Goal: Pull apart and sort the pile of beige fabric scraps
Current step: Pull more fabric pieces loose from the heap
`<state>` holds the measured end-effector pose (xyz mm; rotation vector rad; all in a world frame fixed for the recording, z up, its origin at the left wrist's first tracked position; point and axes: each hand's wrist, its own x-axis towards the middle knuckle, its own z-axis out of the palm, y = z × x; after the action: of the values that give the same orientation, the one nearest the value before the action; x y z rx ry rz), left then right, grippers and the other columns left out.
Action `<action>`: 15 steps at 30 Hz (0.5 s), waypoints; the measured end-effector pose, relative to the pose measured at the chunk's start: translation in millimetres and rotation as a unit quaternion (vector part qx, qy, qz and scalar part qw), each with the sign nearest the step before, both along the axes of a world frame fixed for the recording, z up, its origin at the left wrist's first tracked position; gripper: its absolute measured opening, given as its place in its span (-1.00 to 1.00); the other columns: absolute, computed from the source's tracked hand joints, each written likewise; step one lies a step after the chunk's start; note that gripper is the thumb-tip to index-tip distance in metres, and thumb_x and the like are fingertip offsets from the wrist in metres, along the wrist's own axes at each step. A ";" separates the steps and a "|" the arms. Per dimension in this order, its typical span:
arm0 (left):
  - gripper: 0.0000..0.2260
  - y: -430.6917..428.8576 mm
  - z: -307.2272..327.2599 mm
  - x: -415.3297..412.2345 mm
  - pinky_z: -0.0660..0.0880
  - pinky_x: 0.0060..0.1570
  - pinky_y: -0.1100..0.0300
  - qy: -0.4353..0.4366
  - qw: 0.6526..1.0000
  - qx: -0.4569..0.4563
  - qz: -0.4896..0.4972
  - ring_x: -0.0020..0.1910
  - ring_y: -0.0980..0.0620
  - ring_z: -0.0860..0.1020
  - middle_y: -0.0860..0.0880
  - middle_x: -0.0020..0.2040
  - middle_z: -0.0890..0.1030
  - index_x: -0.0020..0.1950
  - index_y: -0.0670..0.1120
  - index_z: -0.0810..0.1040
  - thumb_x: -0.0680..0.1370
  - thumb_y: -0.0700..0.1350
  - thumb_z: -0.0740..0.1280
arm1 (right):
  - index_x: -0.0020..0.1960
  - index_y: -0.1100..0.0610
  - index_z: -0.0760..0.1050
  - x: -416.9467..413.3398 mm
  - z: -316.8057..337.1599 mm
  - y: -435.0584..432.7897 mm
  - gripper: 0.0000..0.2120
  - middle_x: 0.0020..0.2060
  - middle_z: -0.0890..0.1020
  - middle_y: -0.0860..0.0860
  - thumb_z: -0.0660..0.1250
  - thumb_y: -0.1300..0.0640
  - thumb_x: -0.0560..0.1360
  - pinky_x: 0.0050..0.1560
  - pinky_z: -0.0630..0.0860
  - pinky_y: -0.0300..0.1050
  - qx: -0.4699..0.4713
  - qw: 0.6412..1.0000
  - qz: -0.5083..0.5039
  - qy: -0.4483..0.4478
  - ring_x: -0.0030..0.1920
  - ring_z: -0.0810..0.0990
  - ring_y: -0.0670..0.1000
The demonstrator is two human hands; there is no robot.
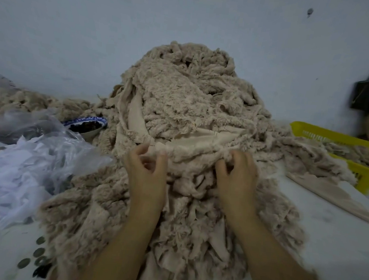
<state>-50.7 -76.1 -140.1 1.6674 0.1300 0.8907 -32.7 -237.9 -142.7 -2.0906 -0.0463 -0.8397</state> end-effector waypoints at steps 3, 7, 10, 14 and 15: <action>-0.78 -8.4 2.6 -3.1 0.42 -0.07 0.47 -0.117 0.971 0.202 -0.040 -0.02 0.30 0.43 0.04 0.11 0.39 0.18 0.01 0.44 0.56 0.02 0.25 | 0.11 0.31 0.55 -12.4 14.1 5.7 -0.78 0.13 0.50 0.16 0.26 0.22 0.54 0.18 0.40 -0.07 -0.041 0.993 0.021 -0.107 0.12 0.36 -0.03; -0.71 -15.8 -17.8 0.1 0.43 0.05 0.44 0.028 0.927 0.310 -0.209 0.06 0.34 0.44 0.10 0.16 0.44 0.27 -0.12 0.45 0.56 -0.10 0.31 | 0.17 0.24 0.59 -33.7 24.3 26.2 -0.57 0.17 0.60 0.09 0.11 0.08 0.48 0.30 0.33 -0.17 -0.129 0.957 0.241 -0.099 0.20 0.44 -0.06; -0.76 -7.1 -21.1 0.2 0.42 -0.19 0.56 0.101 0.966 0.150 -0.184 -0.22 0.41 0.55 0.23 -0.20 0.57 -0.02 0.07 0.56 0.60 -0.30 0.30 | 0.25 0.24 0.57 -39.6 19.2 39.1 -0.56 0.25 0.58 0.10 0.11 0.07 0.52 0.34 0.27 -0.33 -0.164 0.938 0.292 -0.091 0.27 0.46 -0.03; -0.76 -2.0 -9.3 2.0 0.58 -0.20 0.20 0.072 0.983 -0.098 -0.136 -0.23 0.14 0.65 0.13 -0.24 0.69 -0.17 0.10 0.65 0.52 0.01 0.19 | 0.51 0.12 0.32 -25.3 6.4 35.9 -0.48 0.53 0.26 0.05 0.15 0.04 0.57 0.38 0.11 -0.29 -0.135 0.973 0.184 -0.016 0.49 0.18 -0.04; -0.74 -2.1 -7.8 1.0 0.59 -0.20 0.17 0.078 0.980 -0.128 -0.128 -0.22 0.16 0.66 0.12 -0.21 0.70 -0.11 0.07 0.67 0.49 0.05 0.17 | 0.57 0.07 0.20 -19.6 2.3 31.0 -0.44 0.55 0.17 0.03 0.18 0.03 0.59 0.37 0.15 -0.25 -0.126 0.980 0.154 0.032 0.50 0.15 -0.04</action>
<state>-49.7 -78.2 -147.9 1.4708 0.1276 0.5264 -52.2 -206.9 -140.4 -2.2662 -0.4512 -0.6026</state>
